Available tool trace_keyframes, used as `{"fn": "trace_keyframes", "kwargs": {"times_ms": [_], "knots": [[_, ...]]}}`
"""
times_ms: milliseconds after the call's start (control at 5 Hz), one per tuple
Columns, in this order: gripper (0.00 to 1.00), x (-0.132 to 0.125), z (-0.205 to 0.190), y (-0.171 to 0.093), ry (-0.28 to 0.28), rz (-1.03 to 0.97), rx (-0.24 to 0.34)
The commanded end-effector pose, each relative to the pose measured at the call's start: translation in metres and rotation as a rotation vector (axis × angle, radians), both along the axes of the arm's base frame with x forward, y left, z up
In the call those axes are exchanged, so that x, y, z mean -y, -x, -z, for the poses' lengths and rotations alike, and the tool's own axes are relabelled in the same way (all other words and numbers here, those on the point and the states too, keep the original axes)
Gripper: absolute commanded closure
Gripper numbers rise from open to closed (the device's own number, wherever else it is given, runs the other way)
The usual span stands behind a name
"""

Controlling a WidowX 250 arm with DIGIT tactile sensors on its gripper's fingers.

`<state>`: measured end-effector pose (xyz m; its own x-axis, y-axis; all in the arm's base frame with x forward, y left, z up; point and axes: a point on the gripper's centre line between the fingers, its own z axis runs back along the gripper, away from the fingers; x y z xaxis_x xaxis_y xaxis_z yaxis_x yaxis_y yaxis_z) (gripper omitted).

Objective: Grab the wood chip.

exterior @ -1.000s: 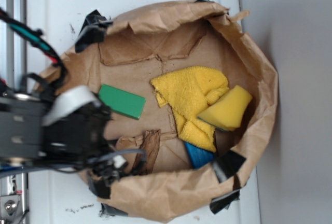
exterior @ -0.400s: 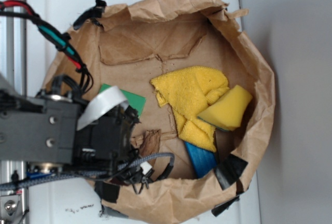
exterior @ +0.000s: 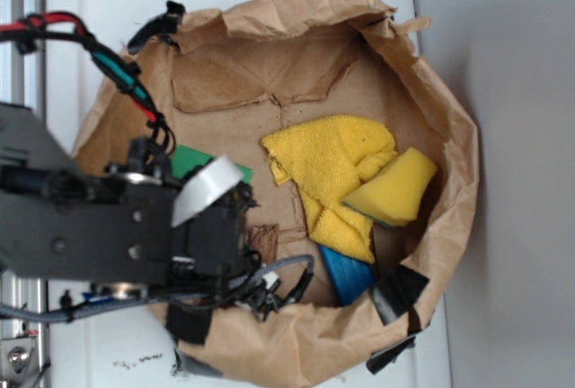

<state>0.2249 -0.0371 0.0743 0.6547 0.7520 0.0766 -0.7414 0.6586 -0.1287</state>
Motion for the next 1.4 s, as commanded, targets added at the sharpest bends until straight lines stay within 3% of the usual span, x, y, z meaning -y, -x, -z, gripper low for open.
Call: {"fn": "trace_keyframes", "kwargs": {"times_ms": [0,600,800,1200], "knots": [[0.00,-0.002,0.008,-0.022,-0.033,-0.041,0.055],[0.00,-0.003,0.046,-0.038,-0.082,-0.087,0.094],[1.00,-0.004,0.048,-0.039,-0.129,-0.148,0.111],[1.00,-0.005,0.043,-0.040,-0.142,-0.206,0.108]]}}
